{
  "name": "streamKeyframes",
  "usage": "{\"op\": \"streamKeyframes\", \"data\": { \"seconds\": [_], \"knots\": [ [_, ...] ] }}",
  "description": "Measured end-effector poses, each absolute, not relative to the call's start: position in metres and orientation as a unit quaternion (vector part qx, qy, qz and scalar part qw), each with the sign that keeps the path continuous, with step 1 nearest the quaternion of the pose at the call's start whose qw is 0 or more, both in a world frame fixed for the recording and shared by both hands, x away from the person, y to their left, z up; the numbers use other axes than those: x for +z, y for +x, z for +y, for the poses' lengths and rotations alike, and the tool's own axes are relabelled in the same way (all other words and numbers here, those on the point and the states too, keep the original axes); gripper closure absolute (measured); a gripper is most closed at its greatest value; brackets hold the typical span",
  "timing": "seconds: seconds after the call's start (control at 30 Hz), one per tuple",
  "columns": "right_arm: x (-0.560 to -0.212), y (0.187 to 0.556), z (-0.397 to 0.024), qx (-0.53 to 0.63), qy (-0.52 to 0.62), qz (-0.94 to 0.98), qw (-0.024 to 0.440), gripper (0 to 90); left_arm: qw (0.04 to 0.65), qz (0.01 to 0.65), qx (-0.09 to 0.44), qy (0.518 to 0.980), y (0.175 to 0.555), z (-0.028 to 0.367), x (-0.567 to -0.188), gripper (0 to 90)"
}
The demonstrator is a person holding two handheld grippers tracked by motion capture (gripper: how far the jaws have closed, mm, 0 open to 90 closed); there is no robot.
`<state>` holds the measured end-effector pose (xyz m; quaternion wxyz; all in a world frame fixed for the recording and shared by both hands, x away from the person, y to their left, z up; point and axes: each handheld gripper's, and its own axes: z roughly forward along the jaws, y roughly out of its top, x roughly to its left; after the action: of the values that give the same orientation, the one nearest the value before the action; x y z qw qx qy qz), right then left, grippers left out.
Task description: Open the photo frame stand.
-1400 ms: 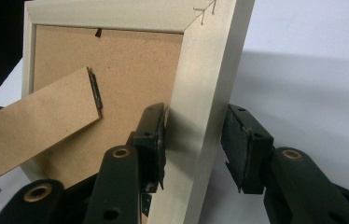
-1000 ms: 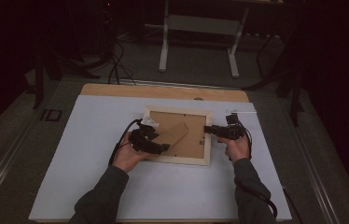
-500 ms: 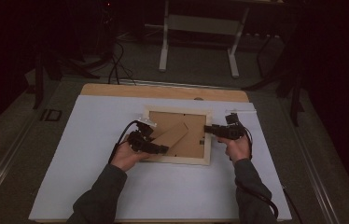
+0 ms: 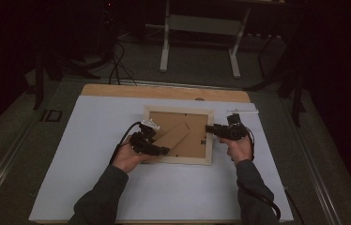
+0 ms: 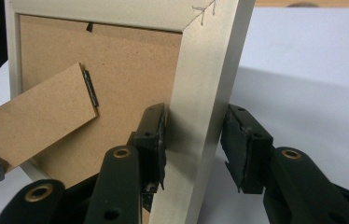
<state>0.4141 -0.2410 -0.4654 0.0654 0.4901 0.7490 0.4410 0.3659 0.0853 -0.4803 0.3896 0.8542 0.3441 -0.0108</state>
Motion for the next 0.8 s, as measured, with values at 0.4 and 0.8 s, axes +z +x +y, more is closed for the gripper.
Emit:
{"op": "streamKeyframes", "data": {
  "seconds": [0.4, 0.8],
  "knots": [
    [-0.449, 0.407, -0.237, 0.445, 0.475, 0.751, 0.110, 61.8, 0.393, 0.336, 0.003, 0.856, 0.364, 0.080, -0.477, 65.4],
    [-0.438, 0.400, -0.236, 0.453, 0.465, 0.748, 0.140, 62.2, 0.403, 0.337, 0.006, 0.851, 0.366, 0.079, -0.474, 72.3]
  ]
}}
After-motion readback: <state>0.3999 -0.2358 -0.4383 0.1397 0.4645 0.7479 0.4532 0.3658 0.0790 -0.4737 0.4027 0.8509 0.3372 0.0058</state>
